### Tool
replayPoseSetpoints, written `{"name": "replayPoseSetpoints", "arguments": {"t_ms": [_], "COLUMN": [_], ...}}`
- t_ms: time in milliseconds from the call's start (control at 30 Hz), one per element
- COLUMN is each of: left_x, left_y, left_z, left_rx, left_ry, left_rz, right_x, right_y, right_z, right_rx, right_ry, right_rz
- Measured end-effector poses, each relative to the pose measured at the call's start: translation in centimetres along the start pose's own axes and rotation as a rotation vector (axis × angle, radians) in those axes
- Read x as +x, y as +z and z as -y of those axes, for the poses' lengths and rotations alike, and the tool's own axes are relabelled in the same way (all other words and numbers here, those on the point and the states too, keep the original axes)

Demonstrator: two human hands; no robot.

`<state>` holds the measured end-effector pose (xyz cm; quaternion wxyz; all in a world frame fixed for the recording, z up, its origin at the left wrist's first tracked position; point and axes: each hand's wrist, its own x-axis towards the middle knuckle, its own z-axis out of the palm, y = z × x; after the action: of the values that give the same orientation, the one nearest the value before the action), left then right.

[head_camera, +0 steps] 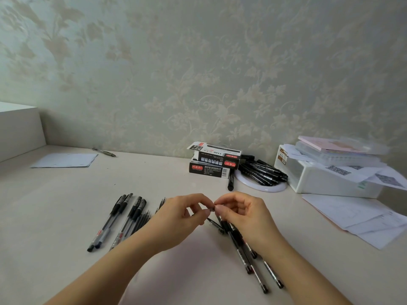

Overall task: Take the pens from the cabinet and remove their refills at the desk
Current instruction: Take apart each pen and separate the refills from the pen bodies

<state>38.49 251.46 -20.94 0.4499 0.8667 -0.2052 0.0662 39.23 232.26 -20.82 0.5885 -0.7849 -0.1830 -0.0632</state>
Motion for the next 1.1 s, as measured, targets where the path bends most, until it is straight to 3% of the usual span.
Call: {"name": "replayPoseSetpoints", "arguments": {"t_ms": [367, 667, 933, 1100], "left_x": [-0.1, 0.0, 0.0, 0.0], "left_y": [0.2, 0.1, 0.2, 0.0], "left_z": [0.3, 0.4, 0.2, -0.2], "left_rx": [0.171, 0.230, 0.249, 0.197], "left_ry": [0.106, 0.204, 0.269, 0.283], "left_rz": [-0.094, -0.079, -0.063, -0.143], "right_x": [-0.1, 0.0, 0.0, 0.7], "right_y": [0.0, -0.4, -0.4, 0.1], "right_z": [-0.2, -0.4, -0.7, 0.3], "right_rx": [-0.012, -0.014, -0.388, -0.520], "right_ry": [0.034, 0.049, -0.121, -0.173], "right_rz": [0.042, 0.058, 0.060, 0.033]}}
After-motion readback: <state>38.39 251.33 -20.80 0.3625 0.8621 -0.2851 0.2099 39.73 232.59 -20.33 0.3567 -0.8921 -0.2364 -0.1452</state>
